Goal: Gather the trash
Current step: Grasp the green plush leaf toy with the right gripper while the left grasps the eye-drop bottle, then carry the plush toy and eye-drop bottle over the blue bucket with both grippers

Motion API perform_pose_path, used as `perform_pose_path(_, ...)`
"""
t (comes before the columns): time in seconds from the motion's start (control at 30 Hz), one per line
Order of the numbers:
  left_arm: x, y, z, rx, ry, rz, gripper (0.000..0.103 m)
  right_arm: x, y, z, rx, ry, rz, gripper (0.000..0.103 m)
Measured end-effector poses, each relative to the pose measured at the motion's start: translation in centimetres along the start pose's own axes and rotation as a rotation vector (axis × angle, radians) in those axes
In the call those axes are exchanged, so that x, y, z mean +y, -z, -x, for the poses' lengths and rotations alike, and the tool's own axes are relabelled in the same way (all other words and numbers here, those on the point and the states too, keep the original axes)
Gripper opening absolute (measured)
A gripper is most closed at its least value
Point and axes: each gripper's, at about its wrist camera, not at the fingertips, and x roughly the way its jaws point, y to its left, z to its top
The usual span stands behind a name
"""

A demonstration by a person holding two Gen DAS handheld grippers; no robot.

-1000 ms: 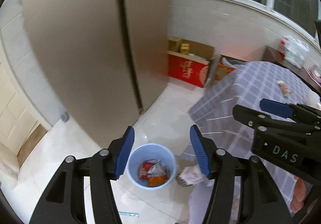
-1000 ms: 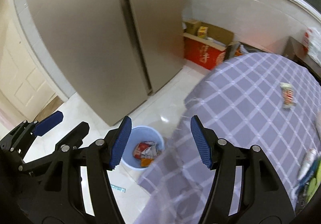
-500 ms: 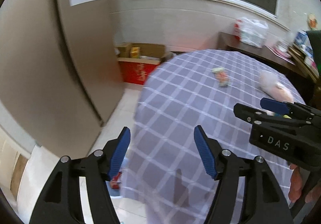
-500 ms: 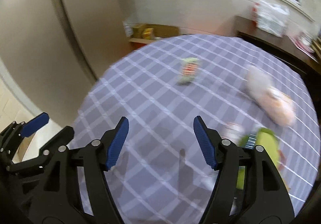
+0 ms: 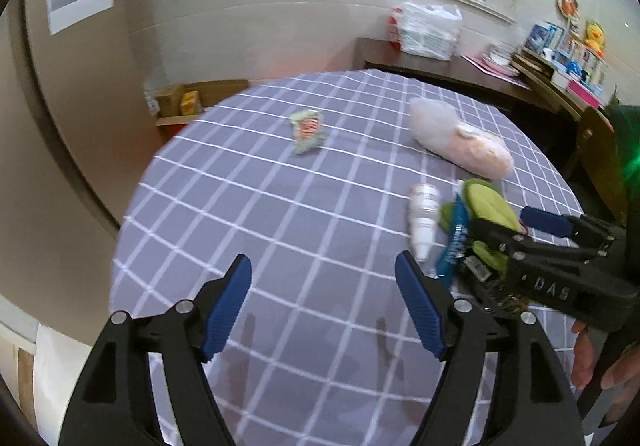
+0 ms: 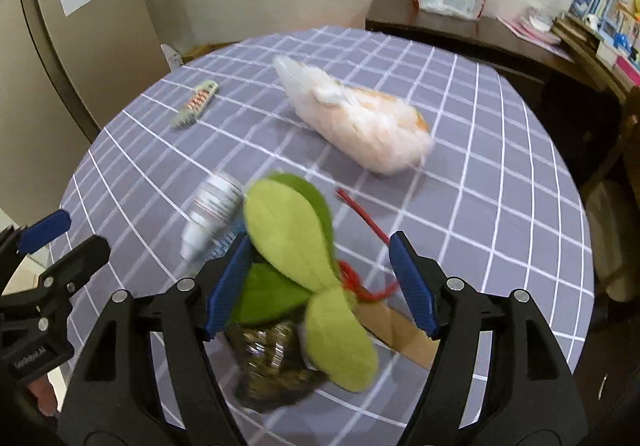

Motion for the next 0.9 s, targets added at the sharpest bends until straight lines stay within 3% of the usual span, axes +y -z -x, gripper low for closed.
perform_pose_path(0.07,-0.9,-0.1,-0.5,0.01,0.007,-0.012,0.073,-0.3,0.2,-0.1,0.006,-0.025,-0.007,0.032)
perform_pose_path(0.17,-1.7,-0.3,-1.1,0.021,0.018,-0.023,0.073,-0.6,0.0,0.1,-0.013,-0.013,-0.009,0.021)
perform_pose_path(0.6,-4.2,-3.0,-5.0,0.074,0.052,-0.031,0.075,-4.3,-2.9,4.4,-0.129,-0.041,-0.063,0.019)
perform_pose_path(0.67,-4.5,-3.2,-5.6,0.079,0.055,-0.037,0.064,-5.0,-3.3,4.9,-0.14,-0.04,-0.07,0.019)
perform_pose_path(0.73,-4.7,-3.2,-6.2,0.103,0.075,-0.029,0.032,-5.5,-3.6,5.1,-0.144,-0.039,-0.076,0.019)
perform_pose_path(0.77,-4.6,-3.2,-6.3,0.1,0.074,-0.026,0.026,-5.8,-3.6,5.1,-0.144,-0.043,-0.079,0.019)
perform_pose_path(0.9,-4.4,-3.3,-5.9,0.087,0.08,-0.028,0.025,-6.3,-3.8,4.9,-0.134,-0.055,-0.095,0.019)
